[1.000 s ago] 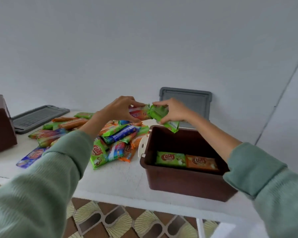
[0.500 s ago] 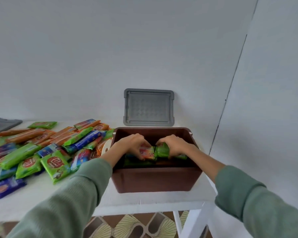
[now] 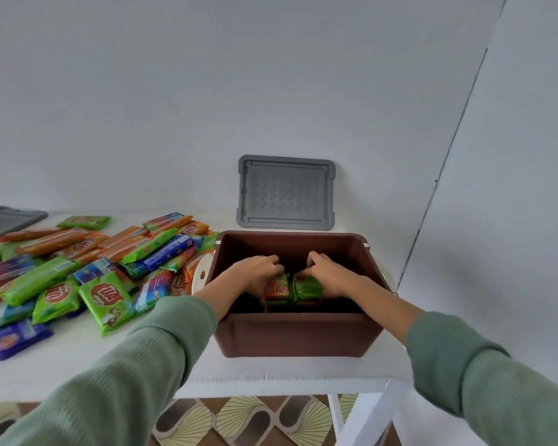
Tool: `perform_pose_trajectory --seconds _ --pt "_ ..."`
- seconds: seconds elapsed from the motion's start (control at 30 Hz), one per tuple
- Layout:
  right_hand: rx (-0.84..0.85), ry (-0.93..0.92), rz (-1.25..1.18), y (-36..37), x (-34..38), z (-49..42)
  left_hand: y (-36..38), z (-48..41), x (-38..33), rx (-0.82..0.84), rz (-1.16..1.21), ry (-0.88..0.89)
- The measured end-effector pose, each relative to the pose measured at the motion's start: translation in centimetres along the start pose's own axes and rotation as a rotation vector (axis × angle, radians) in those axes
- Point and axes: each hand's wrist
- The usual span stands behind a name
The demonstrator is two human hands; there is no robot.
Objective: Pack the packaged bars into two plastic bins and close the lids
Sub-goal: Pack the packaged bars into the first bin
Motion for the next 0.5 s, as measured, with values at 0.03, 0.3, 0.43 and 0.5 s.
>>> perform_pose_trajectory --seconds 0.03,0.3,0.43,0.5 --pt "0.010 -0.005 0.009 -0.07 0.07 0.05 0.08 -0.10 -0.12 0.020 -0.035 0.006" --pt "0.037 -0.035 0.170 -0.26 0.11 -0.16 0.66 -0.13 -0.51 0.034 -0.064 -0.019" --pt "0.037 -0.030 0.144 -0.35 0.05 -0.38 0.52 0.09 -0.45 -0.006 -0.012 -0.041" --pt "0.027 -0.024 0.100 -0.62 0.03 -0.39 0.22 0.31 -0.43 -0.023 0.047 -0.056"
Point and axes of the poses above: each hand's wrist, its own z-axis away from the middle knuckle, its own y-axis out of the palm, x = y × z, and after that the axes turned 12 degrees about y, right-handed
